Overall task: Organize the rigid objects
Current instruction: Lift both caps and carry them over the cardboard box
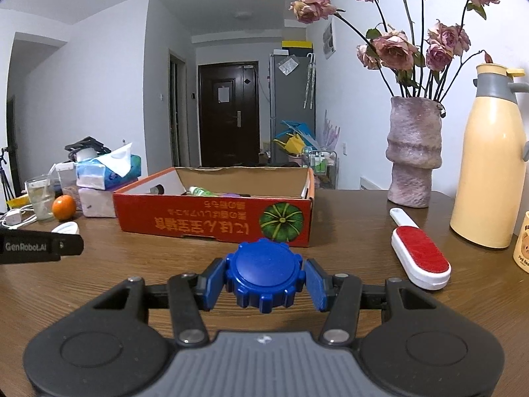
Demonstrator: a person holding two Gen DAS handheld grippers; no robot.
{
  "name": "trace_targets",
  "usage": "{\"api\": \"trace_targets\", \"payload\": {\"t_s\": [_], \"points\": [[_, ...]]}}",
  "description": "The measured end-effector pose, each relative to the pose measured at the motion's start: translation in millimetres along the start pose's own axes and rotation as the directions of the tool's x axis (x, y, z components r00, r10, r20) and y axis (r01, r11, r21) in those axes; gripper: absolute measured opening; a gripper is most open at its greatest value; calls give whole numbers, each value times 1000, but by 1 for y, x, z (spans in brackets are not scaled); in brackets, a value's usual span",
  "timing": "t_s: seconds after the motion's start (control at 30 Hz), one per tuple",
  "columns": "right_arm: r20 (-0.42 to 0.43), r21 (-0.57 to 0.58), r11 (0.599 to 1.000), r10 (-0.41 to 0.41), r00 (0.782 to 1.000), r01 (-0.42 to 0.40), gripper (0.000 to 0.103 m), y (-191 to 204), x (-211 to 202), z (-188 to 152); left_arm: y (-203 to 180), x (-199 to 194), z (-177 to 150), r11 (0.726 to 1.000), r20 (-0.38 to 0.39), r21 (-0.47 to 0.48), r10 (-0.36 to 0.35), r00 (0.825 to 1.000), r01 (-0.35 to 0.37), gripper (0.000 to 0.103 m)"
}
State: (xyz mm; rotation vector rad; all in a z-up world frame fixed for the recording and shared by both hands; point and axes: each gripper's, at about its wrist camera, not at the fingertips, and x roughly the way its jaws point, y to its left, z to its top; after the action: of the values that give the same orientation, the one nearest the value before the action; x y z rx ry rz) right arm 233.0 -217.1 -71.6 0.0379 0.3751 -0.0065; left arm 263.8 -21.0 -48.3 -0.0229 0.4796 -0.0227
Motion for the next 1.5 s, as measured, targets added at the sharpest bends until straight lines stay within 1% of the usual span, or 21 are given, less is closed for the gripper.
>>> {"api": "trace_targets", "payload": {"t_s": [0.2,0.47,0.63,0.8,1.03,1.2,1.5], "points": [[15,16,1000,8,1000,-8,51,9,-3,1,5,-5,6,1000,23,-21,0,1000,0,41],[23,43,999,-3,1000,2,51,19,8,7,13,2,20,999,44,-53,17,999,-15,41],[28,54,999,1,1000,-2,51,26,18,10,13,14,29,998,44,-52,28,999,-26,41],[40,71,997,4,999,-7,51,31,31,16,13,25,41,997,63,-64,38,997,-34,41],[72,81,997,9,997,-15,51,38,52,27,16,43,54,995,76,-84,51,996,-45,41],[97,90,996,5,995,-14,51,41,66,34,17,58,66,995,89,-94,52,995,-43,41],[102,92,996,9,995,-18,51,38,99,47,17,86,86,992,105,-123,31,994,-18,41]]}}
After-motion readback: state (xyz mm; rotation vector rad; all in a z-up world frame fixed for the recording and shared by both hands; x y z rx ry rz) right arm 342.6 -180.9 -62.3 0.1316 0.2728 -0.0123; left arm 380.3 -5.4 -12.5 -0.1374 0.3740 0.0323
